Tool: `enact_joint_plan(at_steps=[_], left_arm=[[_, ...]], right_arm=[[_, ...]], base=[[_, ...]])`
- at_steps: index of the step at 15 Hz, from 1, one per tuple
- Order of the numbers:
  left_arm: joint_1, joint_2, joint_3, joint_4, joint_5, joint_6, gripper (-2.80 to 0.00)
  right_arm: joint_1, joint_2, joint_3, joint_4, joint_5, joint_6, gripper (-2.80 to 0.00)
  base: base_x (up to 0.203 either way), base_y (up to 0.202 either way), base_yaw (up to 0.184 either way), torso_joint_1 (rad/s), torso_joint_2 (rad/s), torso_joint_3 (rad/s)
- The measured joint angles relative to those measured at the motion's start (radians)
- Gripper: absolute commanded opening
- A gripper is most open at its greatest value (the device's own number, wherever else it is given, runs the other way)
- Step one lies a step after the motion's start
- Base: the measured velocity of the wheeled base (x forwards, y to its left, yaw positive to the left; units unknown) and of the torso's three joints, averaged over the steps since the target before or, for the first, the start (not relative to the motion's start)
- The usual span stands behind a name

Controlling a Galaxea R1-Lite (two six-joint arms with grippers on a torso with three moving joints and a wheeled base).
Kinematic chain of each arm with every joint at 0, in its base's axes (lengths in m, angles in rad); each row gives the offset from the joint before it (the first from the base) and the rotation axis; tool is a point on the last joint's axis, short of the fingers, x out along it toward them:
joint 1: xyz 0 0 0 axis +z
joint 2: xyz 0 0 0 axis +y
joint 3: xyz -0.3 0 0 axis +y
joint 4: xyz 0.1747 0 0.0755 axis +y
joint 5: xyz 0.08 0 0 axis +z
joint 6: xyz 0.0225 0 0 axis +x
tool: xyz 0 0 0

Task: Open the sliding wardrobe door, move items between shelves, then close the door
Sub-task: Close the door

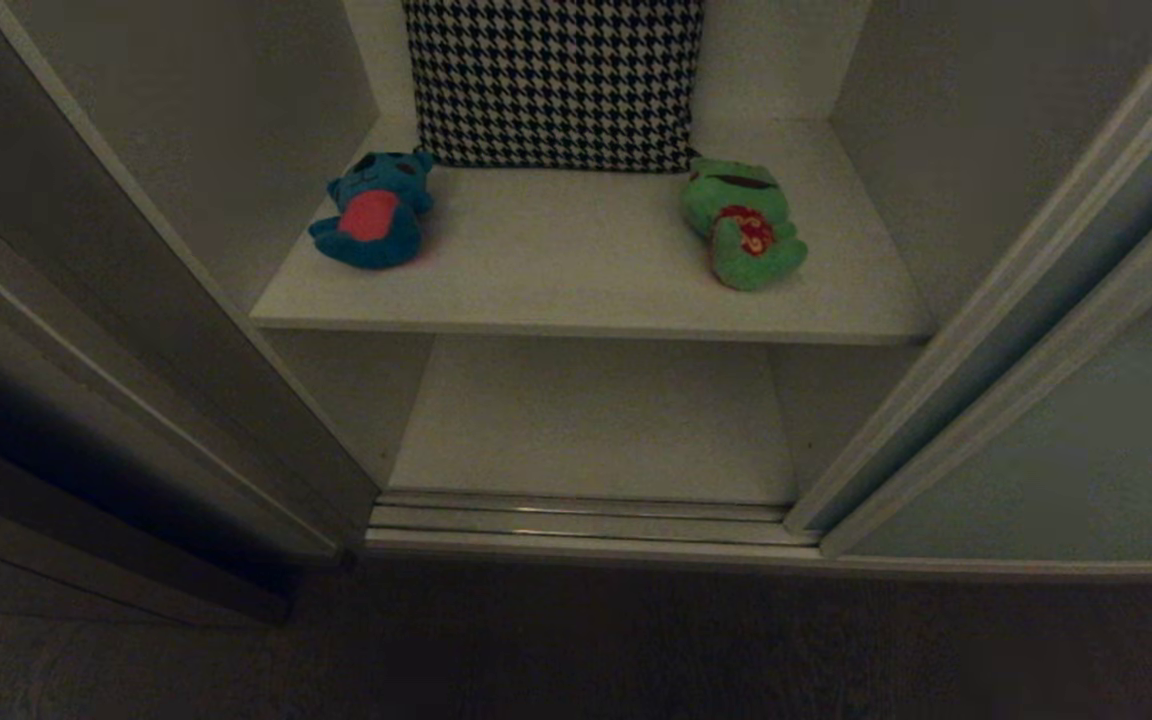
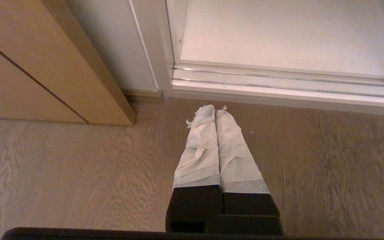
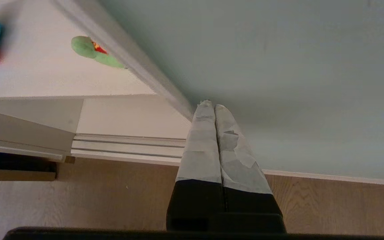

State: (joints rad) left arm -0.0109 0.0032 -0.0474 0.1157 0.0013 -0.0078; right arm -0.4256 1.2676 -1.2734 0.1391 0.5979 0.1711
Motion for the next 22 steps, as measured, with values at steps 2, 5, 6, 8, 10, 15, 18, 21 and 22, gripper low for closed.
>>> enact_joint_plan(at_steps=[2, 5, 6, 8, 10, 15, 18, 21, 22], left_arm=[[-0.001, 0.000, 0.000, 0.000, 0.000, -0.001, -2.80], [-0.001, 0.000, 0.000, 0.000, 0.000, -0.001, -2.80], [0.000, 0.000, 0.000, 0.000, 0.000, 0.000, -2.80], [0.000, 0.000, 0.000, 0.000, 0.000, 0.000, -2.80], [0.000, 0.000, 0.000, 0.000, 0.000, 0.000, -2.80], [-0.001, 0.000, 0.000, 0.000, 0.000, 0.000, -2.80], [0.000, 0.000, 0.000, 0.000, 0.000, -0.001, -2.80], [0.000, 0.000, 0.000, 0.000, 0.000, -0.001, -2.80], [0.000, 0.000, 0.000, 0.000, 0.000, -0.001, -2.80]], right_arm=[[0.001, 0.007, 0.000, -0.004, 0.001, 0.000, -2.80], [0.008, 0.016, 0.002, -0.029, 0.001, 0.000, -2.80], [0.017, 0.016, 0.003, -0.031, 0.000, 0.000, -2.80], [0.043, 0.013, 0.007, -0.035, -0.006, -0.001, -2.80], [0.076, 0.003, 0.015, -0.036, -0.010, -0.002, -2.80], [0.169, -0.018, 0.036, -0.042, -0.013, -0.006, -2.80], [0.240, -0.026, 0.039, -0.047, -0.019, -0.010, -2.80], [0.356, -0.033, 0.043, -0.047, -0.031, -0.020, -2.80], [0.396, -0.031, 0.043, -0.048, -0.046, -0.033, -2.80]], base=[[0.000, 0.000, 0.000, 0.000, 0.00, 0.000], [0.000, 0.000, 0.000, 0.000, 0.00, 0.000], [0.000, 0.000, 0.000, 0.000, 0.00, 0.000], [0.000, 0.000, 0.000, 0.000, 0.00, 0.000], [0.000, 0.000, 0.000, 0.000, 0.00, 0.000], [0.000, 0.000, 0.000, 0.000, 0.00, 0.000], [0.000, 0.000, 0.000, 0.000, 0.00, 0.000], [0.000, 0.000, 0.000, 0.000, 0.00, 0.000], [0.000, 0.000, 0.000, 0.000, 0.00, 0.000]])
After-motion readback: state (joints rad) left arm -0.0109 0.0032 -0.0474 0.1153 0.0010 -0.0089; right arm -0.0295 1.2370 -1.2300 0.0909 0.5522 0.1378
